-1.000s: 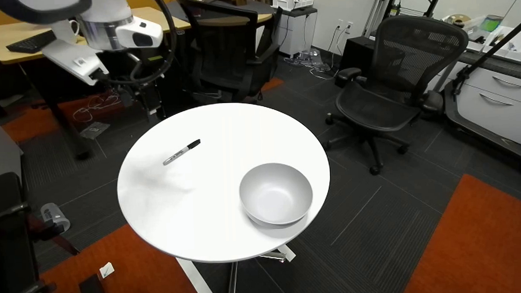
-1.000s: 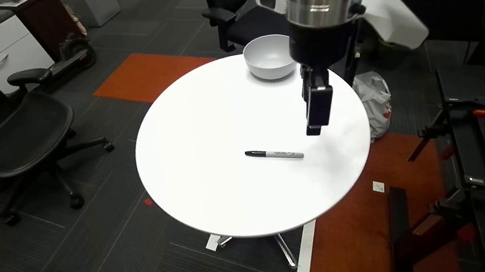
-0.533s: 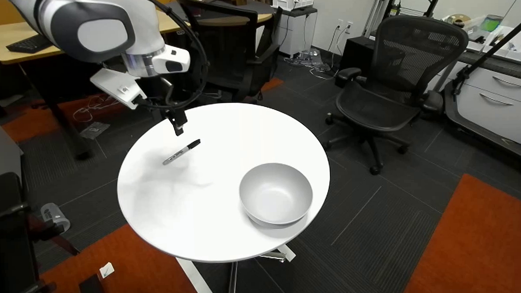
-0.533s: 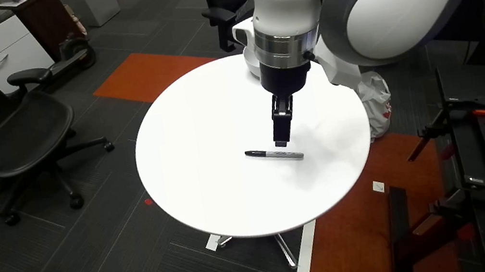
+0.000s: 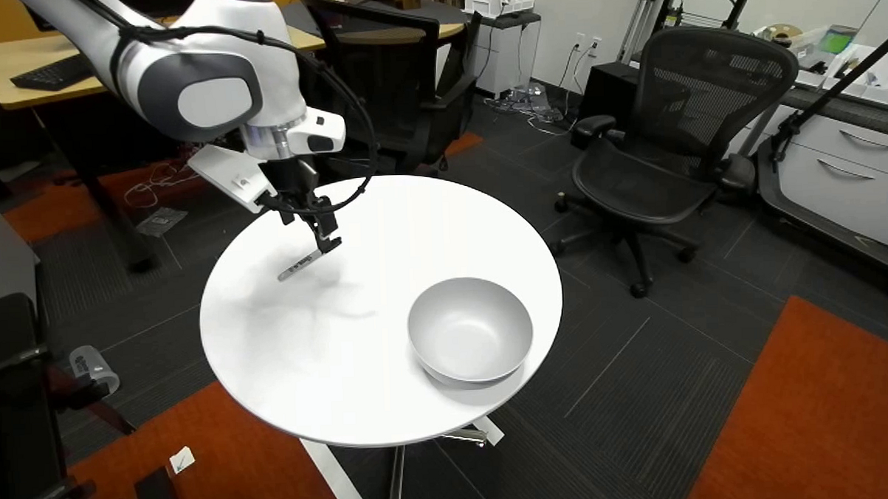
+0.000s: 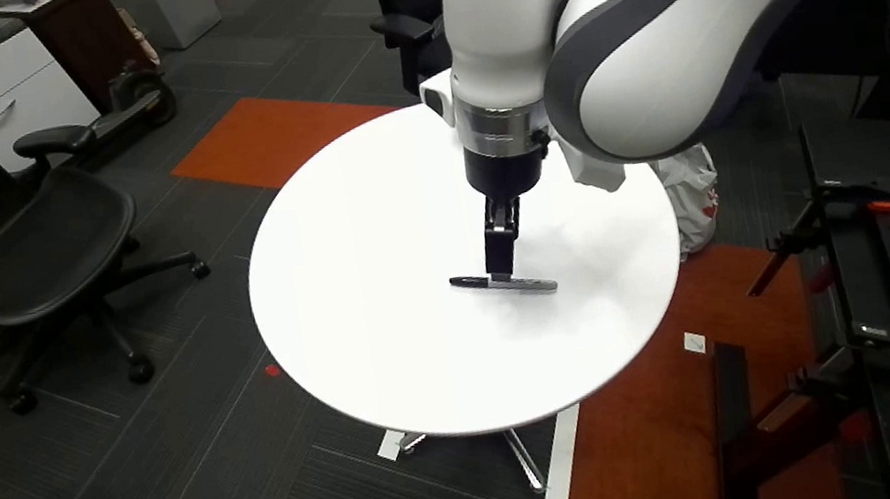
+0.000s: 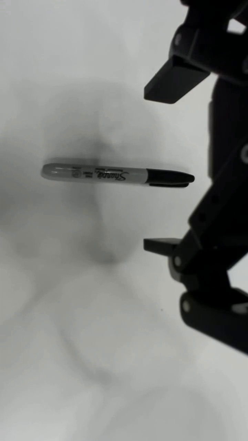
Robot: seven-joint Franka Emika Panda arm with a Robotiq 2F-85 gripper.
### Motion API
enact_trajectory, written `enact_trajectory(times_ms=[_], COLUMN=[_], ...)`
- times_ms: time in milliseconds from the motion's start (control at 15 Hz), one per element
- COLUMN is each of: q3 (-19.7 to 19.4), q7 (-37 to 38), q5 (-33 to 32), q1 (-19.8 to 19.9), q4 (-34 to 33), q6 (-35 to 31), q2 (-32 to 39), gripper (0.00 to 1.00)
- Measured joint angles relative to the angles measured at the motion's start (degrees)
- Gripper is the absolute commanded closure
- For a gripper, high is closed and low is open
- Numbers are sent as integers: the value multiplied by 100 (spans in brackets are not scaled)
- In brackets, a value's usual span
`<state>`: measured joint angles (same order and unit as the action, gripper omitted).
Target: Pick the marker and put it in the bowl
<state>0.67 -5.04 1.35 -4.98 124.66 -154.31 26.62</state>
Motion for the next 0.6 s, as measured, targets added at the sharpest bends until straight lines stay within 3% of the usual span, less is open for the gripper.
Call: enact_trajectory(times_ms=[600], q3=[51], q7=[0], q5=[0], q1=[-2], q4=[-355], q6=[0], q2=[506], gripper=[0])
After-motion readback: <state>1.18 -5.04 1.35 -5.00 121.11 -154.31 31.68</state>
